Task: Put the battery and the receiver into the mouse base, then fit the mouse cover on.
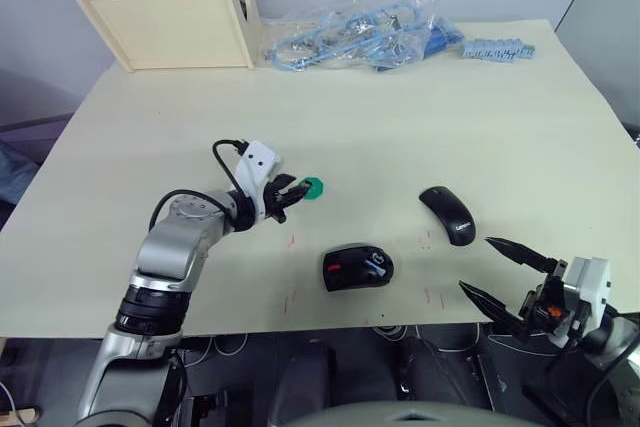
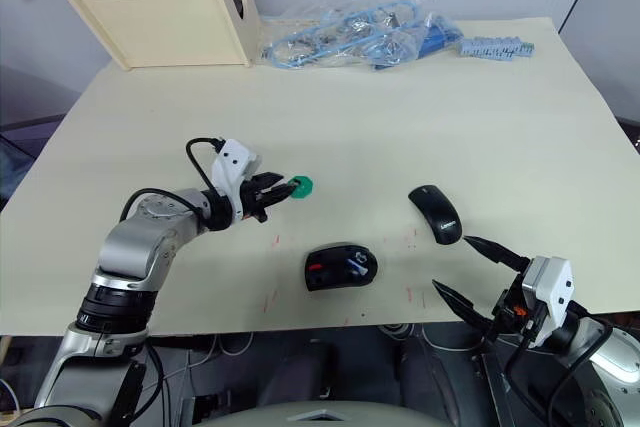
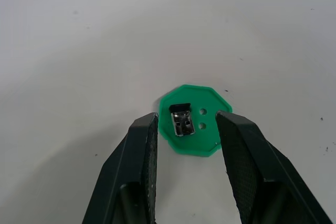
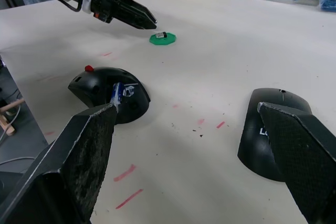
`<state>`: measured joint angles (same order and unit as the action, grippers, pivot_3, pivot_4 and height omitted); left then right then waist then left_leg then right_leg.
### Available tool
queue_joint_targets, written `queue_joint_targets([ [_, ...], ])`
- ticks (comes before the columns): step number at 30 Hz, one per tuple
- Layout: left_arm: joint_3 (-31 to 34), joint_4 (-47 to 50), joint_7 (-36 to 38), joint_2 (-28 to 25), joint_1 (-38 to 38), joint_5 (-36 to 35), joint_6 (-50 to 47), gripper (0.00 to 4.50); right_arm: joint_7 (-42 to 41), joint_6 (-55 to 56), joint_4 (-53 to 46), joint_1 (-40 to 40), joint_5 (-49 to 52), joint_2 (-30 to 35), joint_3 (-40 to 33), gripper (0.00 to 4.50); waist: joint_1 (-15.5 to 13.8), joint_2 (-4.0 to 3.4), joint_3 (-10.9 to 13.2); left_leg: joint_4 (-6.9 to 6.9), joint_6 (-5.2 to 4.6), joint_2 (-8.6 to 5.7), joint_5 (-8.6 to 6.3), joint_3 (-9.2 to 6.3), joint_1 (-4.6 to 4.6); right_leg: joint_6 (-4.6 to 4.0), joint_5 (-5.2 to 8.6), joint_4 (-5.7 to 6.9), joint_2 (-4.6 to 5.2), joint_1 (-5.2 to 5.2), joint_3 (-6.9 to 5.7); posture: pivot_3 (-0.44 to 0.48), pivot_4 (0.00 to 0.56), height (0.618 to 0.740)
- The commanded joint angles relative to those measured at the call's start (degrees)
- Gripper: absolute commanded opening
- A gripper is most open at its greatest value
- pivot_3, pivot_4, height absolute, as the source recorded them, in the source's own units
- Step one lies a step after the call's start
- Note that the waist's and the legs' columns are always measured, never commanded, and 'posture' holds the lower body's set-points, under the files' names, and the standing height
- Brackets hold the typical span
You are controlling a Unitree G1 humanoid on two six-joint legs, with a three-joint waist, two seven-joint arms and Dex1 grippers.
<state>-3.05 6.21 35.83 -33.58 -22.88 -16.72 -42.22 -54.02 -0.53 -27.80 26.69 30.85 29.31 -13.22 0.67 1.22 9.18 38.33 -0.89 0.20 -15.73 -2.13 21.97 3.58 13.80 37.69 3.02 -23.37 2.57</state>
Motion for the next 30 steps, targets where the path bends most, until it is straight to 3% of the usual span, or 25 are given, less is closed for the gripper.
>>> queue_joint_targets([
  [1, -0.52, 0.78, 0.09, 0.06, -0.72, 1.18, 1.65, 1.88, 0.48, 1.22, -2.15, 0.53, 0.23, -0.15, -0.17, 4.50, 0.01, 0.00, 0.00, 0.00, 0.00, 0.00, 0.00, 0.00, 0.00, 0.00, 0.00, 0.01, 0.00, 0.00, 0.00, 0.000, 0.150, 0.740],
  [12, -1.00, -0.47, 1.07, 0.36, -1.02, 2.19, 2.95, 1.88, 1.10, 1.40, -2.65, 1.29, -0.17, -0.40, 0.02, 4.50, 0.01, 0.00, 0.00, 0.00, 0.00, 0.00, 0.00, 0.00, 0.00, 0.00, 0.00, 0.00, 0.00, 0.00, 0.00, 0.000, 0.150, 0.740],
  [15, -0.87, -0.49, 1.21, 0.42, -1.12, 2.09, 2.98, 1.05, 1.24, 1.44, -2.85, 1.47, -0.29, -0.53, 0.17, 4.50, 0.00, 0.00, 0.00, 0.00, 0.00, 0.00, 0.00, 0.00, 0.00, 0.00, 0.00, 0.00, 0.00, 0.00, 0.00, 0.000, 0.150, 0.740],
  [16, -0.85, -0.47, 1.22, 0.42, -1.16, 2.08, 2.96, 0.42, 1.26, 1.45, -2.88, 1.51, -0.30, -0.54, 0.20, 4.50, 0.00, 0.00, 0.00, 0.00, 0.00, 0.00, 0.00, 0.00, 0.00, 0.00, 0.00, 0.00, 0.00, 0.00, 0.00, 0.000, 0.150, 0.740],
  [17, -0.89, -0.44, 1.22, 0.36, -1.18, 2.16, 2.98, 0.23, 1.31, 1.51, -2.88, 1.57, -0.35, -0.57, 0.26, 4.50, 0.00, 0.00, 0.00, 0.00, 0.00, 0.00, 0.00, -0.01, 0.00, 0.00, 0.00, 0.00, 0.00, 0.00, 0.00, 0.000, 0.150, 0.740],
  [29, -0.65, -0.66, 1.48, 0.34, -1.94, 2.83, 3.91, 0.23, 1.99, 2.30, -2.53, 1.81, -0.89, -0.61, 1.27, 4.50, 0.00, 0.00, 0.00, 0.00, 0.00, 0.00, 0.00, 0.01, 0.00, 0.00, 0.00, 0.00, 0.00, 0.00, 0.00, 0.000, 0.150, 0.740],
  [30, -0.39, -0.33, 1.50, 0.32, -1.91, 2.64, 3.81, 0.45, 1.96, 2.36, -2.44, 1.85, -0.94, -0.58, 1.28, 4.50, 0.00, 0.00, 0.00, 0.00, 0.00, 0.00, 0.00, 0.00, 0.00, 0.00, 0.00, 0.00, 0.00, 0.00, 0.00, 0.000, 0.150, 0.740],
])
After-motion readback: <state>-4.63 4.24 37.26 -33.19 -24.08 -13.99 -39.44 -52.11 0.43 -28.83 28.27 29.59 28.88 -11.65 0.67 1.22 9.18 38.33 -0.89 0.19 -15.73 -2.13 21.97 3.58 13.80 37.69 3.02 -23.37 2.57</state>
